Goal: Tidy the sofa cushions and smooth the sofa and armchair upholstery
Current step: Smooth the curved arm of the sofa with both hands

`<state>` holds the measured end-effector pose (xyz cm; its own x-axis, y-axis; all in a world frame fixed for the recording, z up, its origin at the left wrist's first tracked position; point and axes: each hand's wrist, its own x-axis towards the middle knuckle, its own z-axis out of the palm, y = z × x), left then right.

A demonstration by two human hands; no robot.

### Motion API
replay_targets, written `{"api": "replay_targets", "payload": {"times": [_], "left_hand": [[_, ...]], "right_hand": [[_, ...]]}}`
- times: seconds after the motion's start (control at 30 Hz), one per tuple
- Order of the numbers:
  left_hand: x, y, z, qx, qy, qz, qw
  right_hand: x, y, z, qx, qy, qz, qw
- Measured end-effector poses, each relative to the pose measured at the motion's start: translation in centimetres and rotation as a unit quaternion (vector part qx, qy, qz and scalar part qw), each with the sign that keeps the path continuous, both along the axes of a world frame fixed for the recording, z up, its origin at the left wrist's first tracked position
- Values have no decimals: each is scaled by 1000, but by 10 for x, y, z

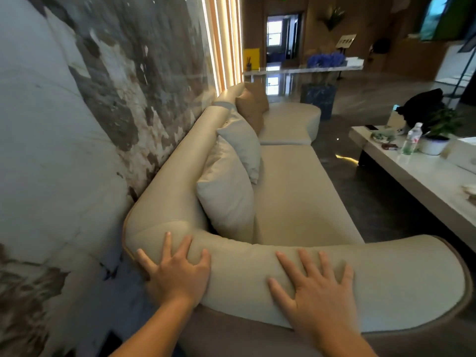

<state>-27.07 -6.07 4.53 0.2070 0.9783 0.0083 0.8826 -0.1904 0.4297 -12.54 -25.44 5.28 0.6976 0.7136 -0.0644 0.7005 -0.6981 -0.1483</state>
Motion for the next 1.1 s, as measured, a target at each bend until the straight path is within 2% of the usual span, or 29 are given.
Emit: {"api": "replay_targets", "payload": {"times": [0.1,0.17,0.37,0.83,1.0,1.1], "left_hand": [[-3,2,-3,23,-27,-10,999],[-1,8,-1,19,-19,-15,1000],[4,42,1,5,-12,-25,1000],[33,72,2,37,1,-26,999],[34,69,14,-18,94,-74,993],[31,51,31,17,137,-187,973]], "right_hand": [[-4,2,-5,43,-37,-16,998],[-1,7,-8,38,-50,-14,998],[-4,39,-2,45,-15,-38,998],[32,66,0,63,-43,-9,997],[29,70,-4,26,-10,-13,1000],[32,77,-1,-10,30,-3,999]]}}
